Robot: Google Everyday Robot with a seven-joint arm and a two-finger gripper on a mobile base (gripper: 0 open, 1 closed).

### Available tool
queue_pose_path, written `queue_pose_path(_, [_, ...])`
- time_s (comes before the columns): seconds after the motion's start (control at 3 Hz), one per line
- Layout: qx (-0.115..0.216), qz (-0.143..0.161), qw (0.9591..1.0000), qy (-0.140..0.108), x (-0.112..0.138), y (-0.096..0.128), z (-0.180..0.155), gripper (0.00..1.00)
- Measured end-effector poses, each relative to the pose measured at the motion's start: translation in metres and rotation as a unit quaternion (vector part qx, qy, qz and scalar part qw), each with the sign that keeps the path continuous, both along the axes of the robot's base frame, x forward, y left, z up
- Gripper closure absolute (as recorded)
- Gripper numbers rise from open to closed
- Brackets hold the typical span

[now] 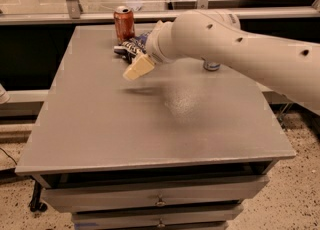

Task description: Move blue chip bag near coke can

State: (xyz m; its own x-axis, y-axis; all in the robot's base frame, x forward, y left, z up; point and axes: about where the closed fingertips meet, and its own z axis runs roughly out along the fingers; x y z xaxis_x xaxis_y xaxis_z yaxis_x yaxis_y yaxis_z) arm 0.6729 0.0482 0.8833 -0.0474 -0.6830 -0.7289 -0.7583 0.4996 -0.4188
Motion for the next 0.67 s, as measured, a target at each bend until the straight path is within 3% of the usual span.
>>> queue_pose_path(0.67, [0.077,0.033,0.9965,0.006,-0.065,0.011,0.013,0.0])
